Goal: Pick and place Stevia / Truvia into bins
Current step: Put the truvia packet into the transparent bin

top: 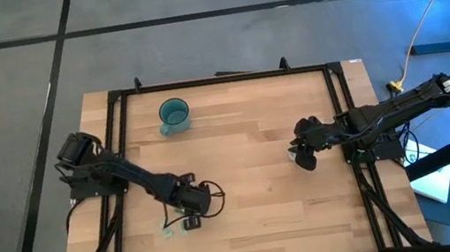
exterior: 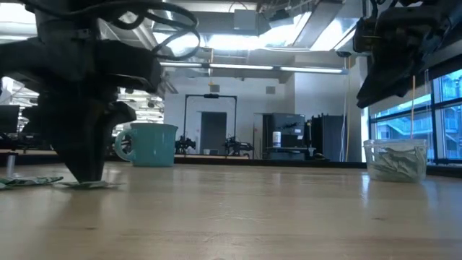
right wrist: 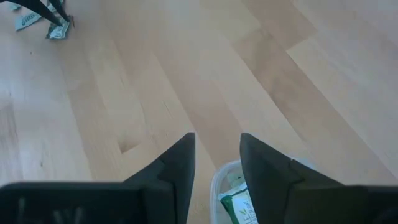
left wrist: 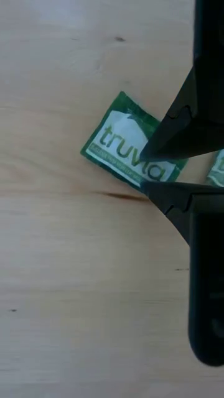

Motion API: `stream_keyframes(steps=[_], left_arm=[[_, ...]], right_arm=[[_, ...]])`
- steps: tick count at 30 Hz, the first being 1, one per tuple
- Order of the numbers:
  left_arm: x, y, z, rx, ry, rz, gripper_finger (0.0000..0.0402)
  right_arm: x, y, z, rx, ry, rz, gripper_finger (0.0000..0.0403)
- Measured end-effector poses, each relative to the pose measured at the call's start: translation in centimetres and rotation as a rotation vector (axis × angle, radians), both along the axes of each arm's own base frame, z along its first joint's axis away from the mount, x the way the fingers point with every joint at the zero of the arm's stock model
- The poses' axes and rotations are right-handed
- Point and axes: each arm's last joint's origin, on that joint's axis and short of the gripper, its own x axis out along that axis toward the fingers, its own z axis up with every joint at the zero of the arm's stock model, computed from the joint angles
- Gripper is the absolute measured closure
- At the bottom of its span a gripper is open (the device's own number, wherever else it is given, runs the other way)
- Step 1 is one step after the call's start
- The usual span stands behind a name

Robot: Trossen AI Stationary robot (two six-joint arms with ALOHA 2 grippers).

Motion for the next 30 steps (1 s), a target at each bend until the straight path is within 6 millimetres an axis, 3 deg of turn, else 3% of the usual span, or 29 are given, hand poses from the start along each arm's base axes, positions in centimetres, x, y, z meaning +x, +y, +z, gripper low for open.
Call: stream_keyframes(steps=[20, 30], left_arm=[[0.0, 0.17, -0.38, 0.027, 0.012, -0.053, 0.0344], [-0.01, 0.2, -0.39, 0.033, 0.012, -0.051, 0.0397]], right_arm=[[-0.01, -0.01, -0.02, -0.003, 0.002, 0.001, 0.0272], [-0.01, 0.0, -0.02, -0.002, 0.002, 0.001, 0.0272]])
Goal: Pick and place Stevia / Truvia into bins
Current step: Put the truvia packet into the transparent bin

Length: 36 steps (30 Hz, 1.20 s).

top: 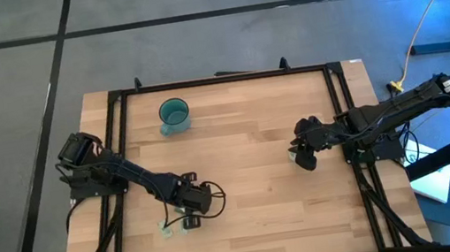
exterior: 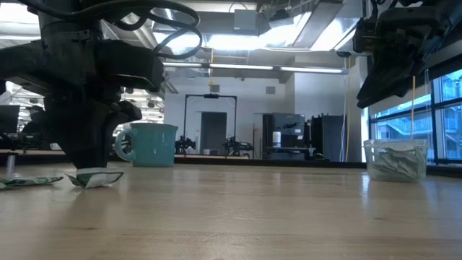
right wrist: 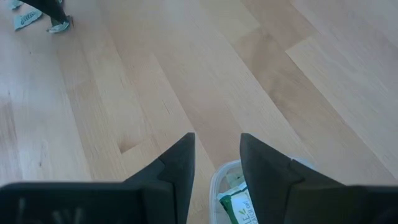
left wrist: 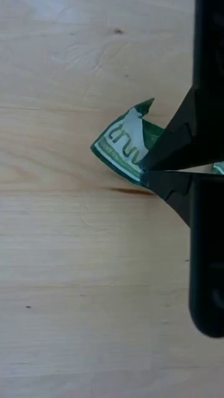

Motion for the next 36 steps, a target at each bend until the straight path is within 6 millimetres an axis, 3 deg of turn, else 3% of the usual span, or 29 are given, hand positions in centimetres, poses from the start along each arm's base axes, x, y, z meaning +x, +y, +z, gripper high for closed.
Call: stream_keyframes(steps=[7, 14, 20, 29, 36], left_arm=[[1.2, -0.4, 1.7, 0.014, -0.065, -0.074, 0.0399], [4.4, -1.0, 4.9, 0.168, -0.414, -0.222, 0.0399], [7.1, 0.5, 7.0, -0.019, -0.679, -0.252, 0.0399], [8.3, 4.1, 7.3, -0.084, -0.708, -0.216, 0.0398], [8.7, 5.0, 7.6, -0.075, -0.742, -0.201, 0.0398]], right_arm=[[0.8, 0.4, 0.8, -0.031, -0.111, 0.071, 0.0272], [2.3, 2.3, 2.1, -0.248, -0.29, 0.461, 0.0272], [4.3, 4.4, 1.8, -0.405, -0.407, 0.676, 0.0272], [6.7, 6.8, 0.5, -0.531, -0.535, 0.844, 0.0272], [8.2, 7.3, -0.5, -0.575, -0.596, 0.844, 0.0272]])
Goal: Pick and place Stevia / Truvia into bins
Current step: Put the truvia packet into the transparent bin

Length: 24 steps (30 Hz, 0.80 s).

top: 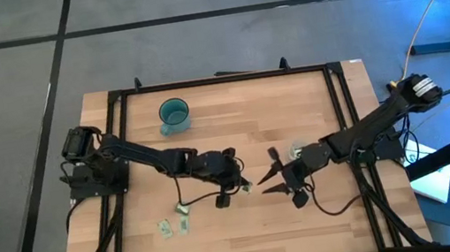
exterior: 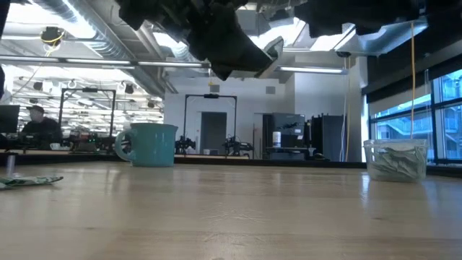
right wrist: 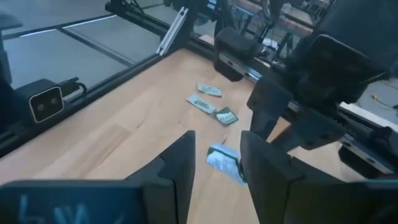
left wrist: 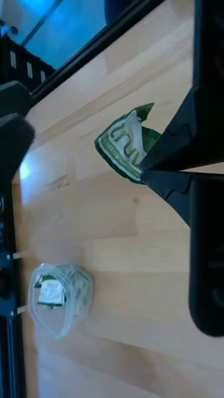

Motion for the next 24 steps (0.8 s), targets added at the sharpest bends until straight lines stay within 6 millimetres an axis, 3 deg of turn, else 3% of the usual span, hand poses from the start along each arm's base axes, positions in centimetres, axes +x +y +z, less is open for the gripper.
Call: stream_keyframes(steps=[11, 24], left_arm=[[0.1, -0.2, 0.3, 0.016, -0.037, -0.017, 0.0398], [0.5, -0.2, 1.0, 0.034, -0.125, -0.033, 0.0398]], right_arm=[[1.4, -0.4, -1.2, 0.011, -0.017, -0.031, 0.0272], [1.4, -0.5, -1.2, 0.033, -0.01, -0.038, 0.0272]])
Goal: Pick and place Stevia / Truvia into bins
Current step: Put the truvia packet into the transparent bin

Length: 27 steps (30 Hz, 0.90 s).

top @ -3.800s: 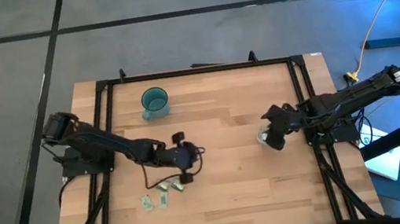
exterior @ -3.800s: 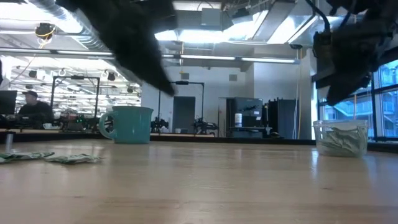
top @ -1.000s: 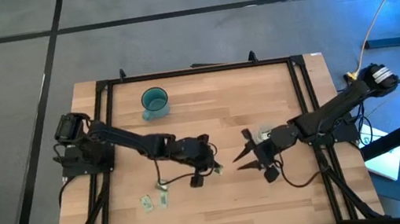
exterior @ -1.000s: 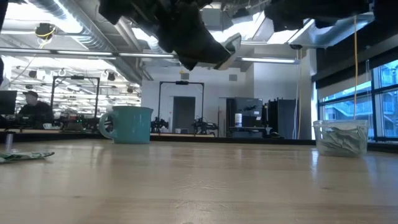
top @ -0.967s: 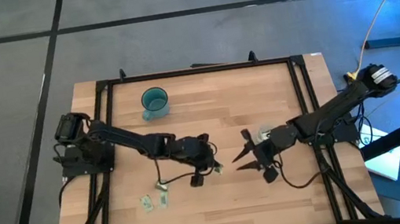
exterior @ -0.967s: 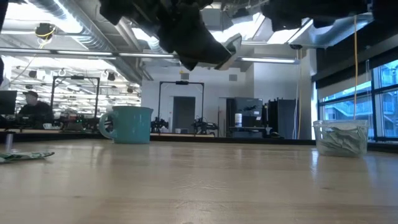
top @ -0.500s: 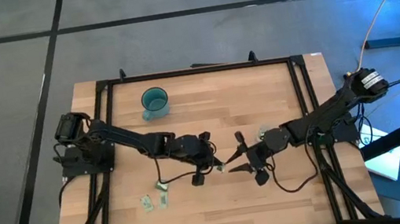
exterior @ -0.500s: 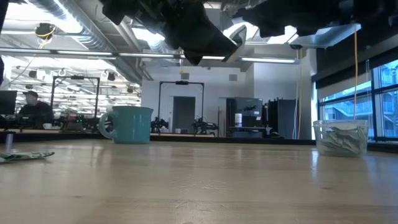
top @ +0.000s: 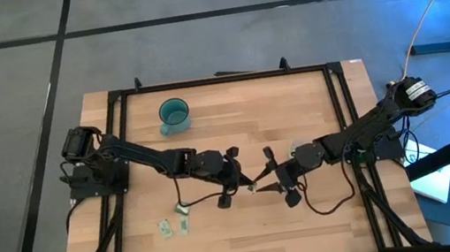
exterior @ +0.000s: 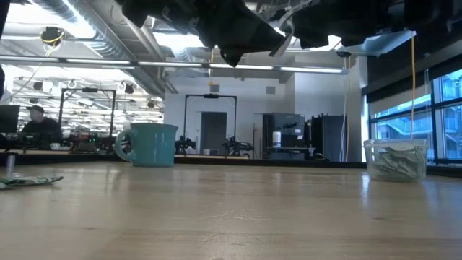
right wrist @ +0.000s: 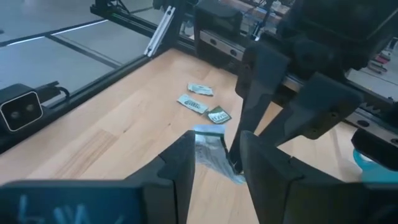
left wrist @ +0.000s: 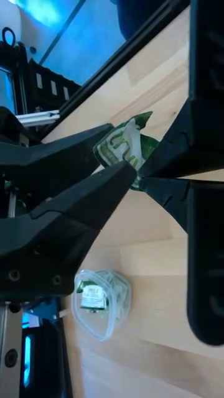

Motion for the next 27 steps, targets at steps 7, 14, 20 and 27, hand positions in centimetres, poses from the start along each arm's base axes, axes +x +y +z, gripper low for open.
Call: stream_keyframes(steps=[7, 14, 20, 27], left_arm=[[0.0, 0.0, 0.01, 0.0, 0.0, 0.001, 0.0398], [0.0, 0.01, 0.01, 0.0, 0.0, 0.004, 0.0398], [-0.05, 0.05, -0.08, 0.019, 0.011, 0.008, 0.038], [-0.44, 0.42, -0.86, 0.063, 0.1, 0.106, 0.0327]], right_arm=[[0.0, 0.0, 0.02, 0.043, 0.011, -0.011, 0.0303], [0.0, 0.0, -0.01, 0.047, 0.016, -0.013, 0.037], [-0.01, 0.0, -0.03, 0.046, 0.017, -0.012, 0.0396], [-0.58, -0.1, 0.73, 0.06, 0.024, -0.013, 0.04]])
